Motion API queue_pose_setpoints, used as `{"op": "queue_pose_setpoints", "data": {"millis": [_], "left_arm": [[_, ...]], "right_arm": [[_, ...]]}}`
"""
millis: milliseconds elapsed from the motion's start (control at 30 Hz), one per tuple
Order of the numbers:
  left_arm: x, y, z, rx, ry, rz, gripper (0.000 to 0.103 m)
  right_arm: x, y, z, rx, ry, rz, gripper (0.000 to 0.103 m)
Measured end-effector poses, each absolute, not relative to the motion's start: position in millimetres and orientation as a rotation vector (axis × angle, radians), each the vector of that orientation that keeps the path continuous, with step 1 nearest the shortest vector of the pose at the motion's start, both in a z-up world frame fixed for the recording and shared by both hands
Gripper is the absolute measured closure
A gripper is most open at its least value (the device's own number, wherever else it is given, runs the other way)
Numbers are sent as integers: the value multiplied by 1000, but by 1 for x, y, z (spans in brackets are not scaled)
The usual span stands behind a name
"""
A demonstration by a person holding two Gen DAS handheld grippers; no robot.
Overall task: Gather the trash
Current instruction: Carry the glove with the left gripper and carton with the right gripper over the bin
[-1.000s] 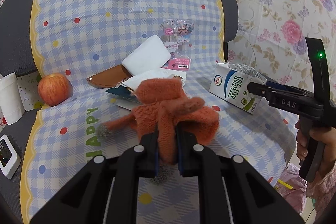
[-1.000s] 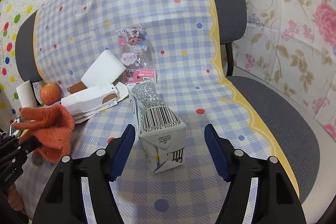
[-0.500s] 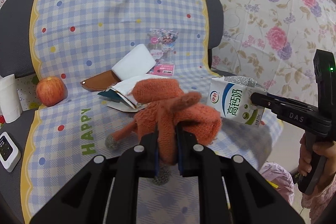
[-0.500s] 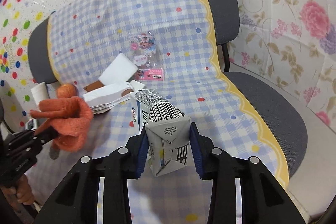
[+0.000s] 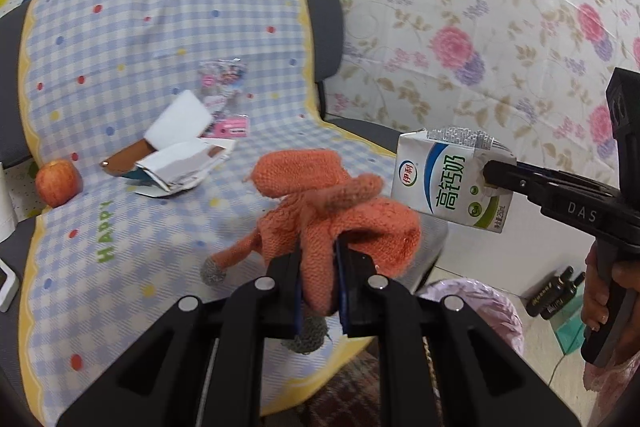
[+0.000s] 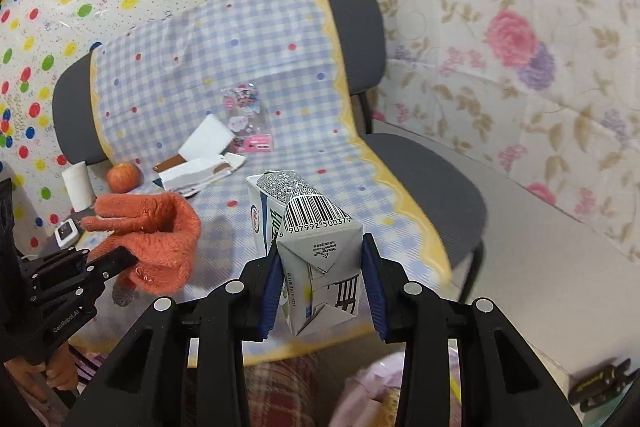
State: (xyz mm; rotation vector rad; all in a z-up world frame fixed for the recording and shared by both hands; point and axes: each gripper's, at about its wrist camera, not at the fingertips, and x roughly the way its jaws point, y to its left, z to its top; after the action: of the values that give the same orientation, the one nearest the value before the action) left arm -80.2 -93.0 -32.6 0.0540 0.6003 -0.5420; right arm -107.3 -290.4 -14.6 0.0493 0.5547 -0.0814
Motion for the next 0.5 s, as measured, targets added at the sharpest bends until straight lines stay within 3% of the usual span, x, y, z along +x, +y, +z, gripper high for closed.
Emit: {"op": "queue_pose_setpoints", "data": {"millis": [500], "left_arm": [[-123, -195, -35, 181, 608, -795, 92]], "right_arm": [[-210, -363, -22, 50, 569, -370, 65]]}}
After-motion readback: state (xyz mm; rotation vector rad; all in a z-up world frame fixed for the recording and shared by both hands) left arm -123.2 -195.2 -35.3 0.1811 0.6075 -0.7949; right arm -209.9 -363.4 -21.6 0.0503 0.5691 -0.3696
